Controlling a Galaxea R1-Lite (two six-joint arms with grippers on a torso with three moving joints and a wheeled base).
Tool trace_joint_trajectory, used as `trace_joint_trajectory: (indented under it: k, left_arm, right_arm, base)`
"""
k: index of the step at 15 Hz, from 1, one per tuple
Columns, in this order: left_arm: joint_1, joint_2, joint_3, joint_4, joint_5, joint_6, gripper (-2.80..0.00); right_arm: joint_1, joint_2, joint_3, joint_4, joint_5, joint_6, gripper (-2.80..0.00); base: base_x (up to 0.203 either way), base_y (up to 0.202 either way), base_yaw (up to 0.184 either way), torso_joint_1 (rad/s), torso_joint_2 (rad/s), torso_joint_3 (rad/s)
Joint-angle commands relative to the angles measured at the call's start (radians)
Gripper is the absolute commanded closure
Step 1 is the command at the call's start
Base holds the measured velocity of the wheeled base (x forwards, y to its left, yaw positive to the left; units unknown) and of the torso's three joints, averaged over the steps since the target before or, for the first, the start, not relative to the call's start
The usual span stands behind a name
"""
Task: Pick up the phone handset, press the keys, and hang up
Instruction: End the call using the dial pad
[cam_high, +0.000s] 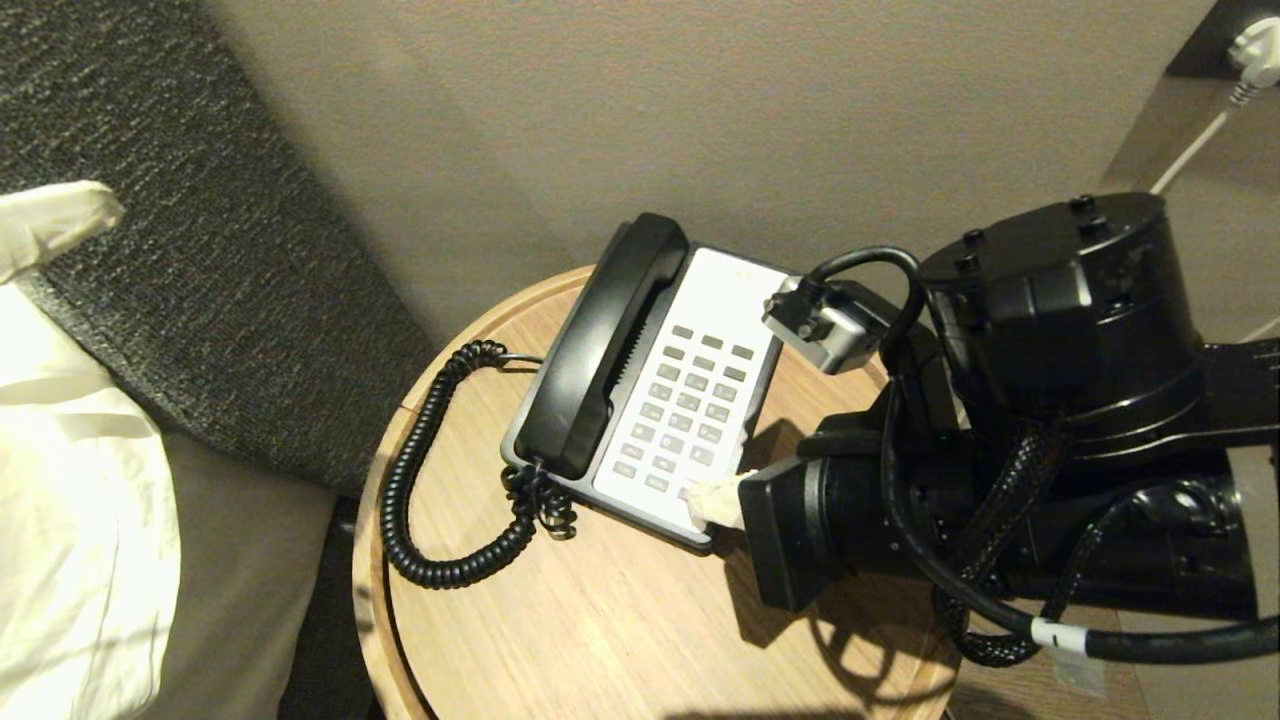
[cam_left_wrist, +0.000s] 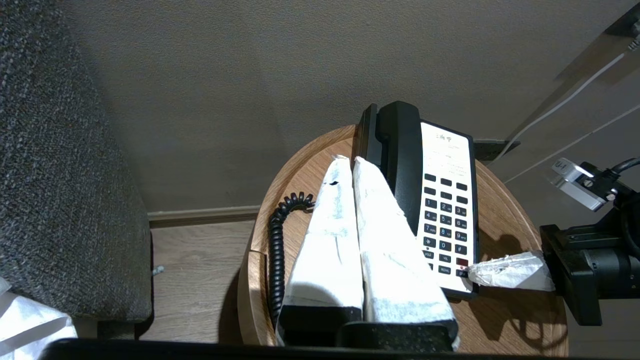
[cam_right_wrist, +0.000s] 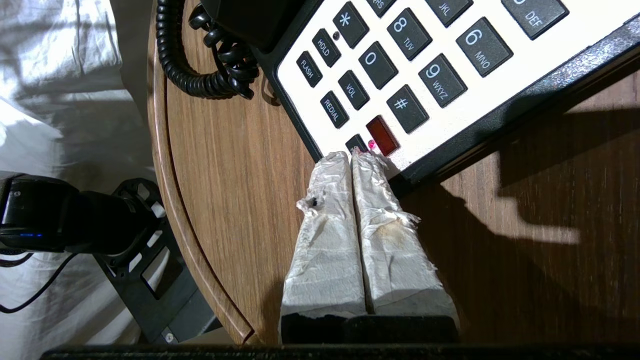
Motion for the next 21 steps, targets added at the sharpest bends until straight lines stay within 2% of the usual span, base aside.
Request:
trace_joint_trajectory:
  k: [1, 21]
  left_arm:
    - [0.0, 0.003, 0.0, -0.001, 0.003, -0.001, 0.0]
    - [0.001, -0.017, 0.024, -0.001, 0.003, -0.024, 0.0]
  right_arm:
    - [-0.004, 0.002, 0.001, 0.0, -0.001, 0.001, 0.0]
    - [-0.007, 0.002, 0.001, 0.001, -0.002, -0.003, 0.0]
  base:
    - [0.0, 0.0, 0.0, 0.0, 0.0, 0.0]
    - [0.0, 0.0, 0.0, 0.0, 0.0, 0.0]
